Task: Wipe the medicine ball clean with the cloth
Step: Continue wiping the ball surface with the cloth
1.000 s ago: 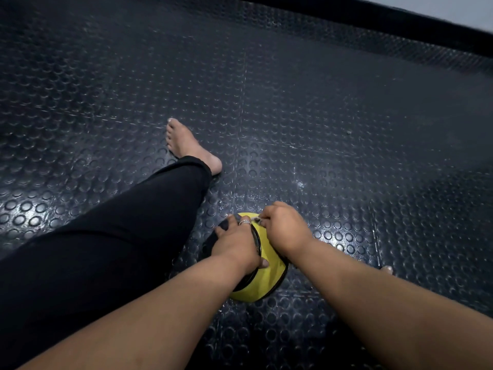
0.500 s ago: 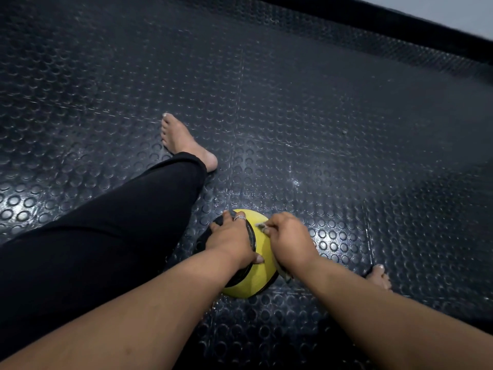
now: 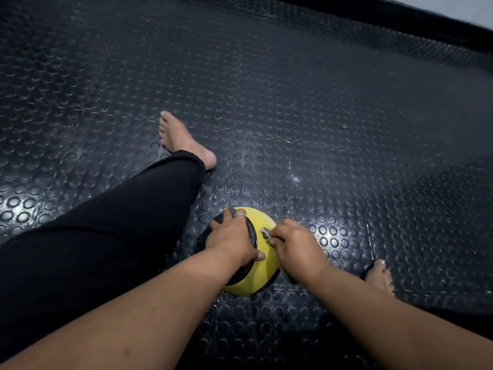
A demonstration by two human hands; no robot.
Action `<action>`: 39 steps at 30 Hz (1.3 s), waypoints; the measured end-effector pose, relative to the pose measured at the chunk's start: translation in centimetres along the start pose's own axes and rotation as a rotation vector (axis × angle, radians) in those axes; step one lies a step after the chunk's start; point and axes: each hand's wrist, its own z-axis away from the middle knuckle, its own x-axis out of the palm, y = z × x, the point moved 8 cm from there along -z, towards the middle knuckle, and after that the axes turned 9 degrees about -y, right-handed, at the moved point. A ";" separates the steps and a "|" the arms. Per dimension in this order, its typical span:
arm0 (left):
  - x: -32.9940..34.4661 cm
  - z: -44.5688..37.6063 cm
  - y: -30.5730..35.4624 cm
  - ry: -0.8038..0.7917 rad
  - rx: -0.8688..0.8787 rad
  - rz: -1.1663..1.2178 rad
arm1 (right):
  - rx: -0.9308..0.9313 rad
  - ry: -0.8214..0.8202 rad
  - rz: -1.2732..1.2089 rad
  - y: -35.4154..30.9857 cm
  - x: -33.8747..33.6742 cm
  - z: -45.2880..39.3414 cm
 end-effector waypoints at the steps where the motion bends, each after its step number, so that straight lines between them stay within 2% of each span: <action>1: -0.1 0.0 0.0 -0.001 -0.001 -0.002 | 0.009 -0.010 0.011 0.2 -0.1 -0.4; 5: -0.3 0.2 0.0 -0.012 -0.008 -0.011 | 0.144 0.085 -0.015 1.3 -2.3 -3.8; 9: -0.1 0.1 0.1 -0.018 -0.012 -0.009 | 0.115 -0.038 0.036 0.8 -0.1 -4.8; 13: 0.1 0.0 0.4 -0.021 -0.007 -0.021 | 0.112 0.008 -0.032 1.8 0.2 -1.6; 19: 0.0 0.2 0.5 -0.011 0.004 -0.032 | 0.134 -0.078 -0.016 3.6 0.4 1.0; 22: 0.0 0.1 0.3 -0.012 -0.002 -0.036 | 0.157 0.044 -0.035 2.8 -1.7 -1.6; 24: 0.0 0.1 0.3 -0.009 -0.004 -0.031 | 0.108 0.062 -0.038 1.3 -1.5 -3.0; 30: 0.1 0.1 0.2 -0.004 0.008 -0.028 | -0.081 0.002 0.006 -0.5 0.3 -1.1; 33: 0.1 0.1 0.4 -0.006 0.008 -0.032 | -0.161 -0.147 0.020 0.2 0.2 0.5; 35: 0.0 0.1 0.5 -0.011 0.004 -0.043 | -0.143 -0.225 0.072 0.6 -0.4 -0.2; 39: -0.1 0.1 0.4 -0.014 -0.005 -0.051 | -0.059 -0.048 0.072 -0.8 -2.5 -4.2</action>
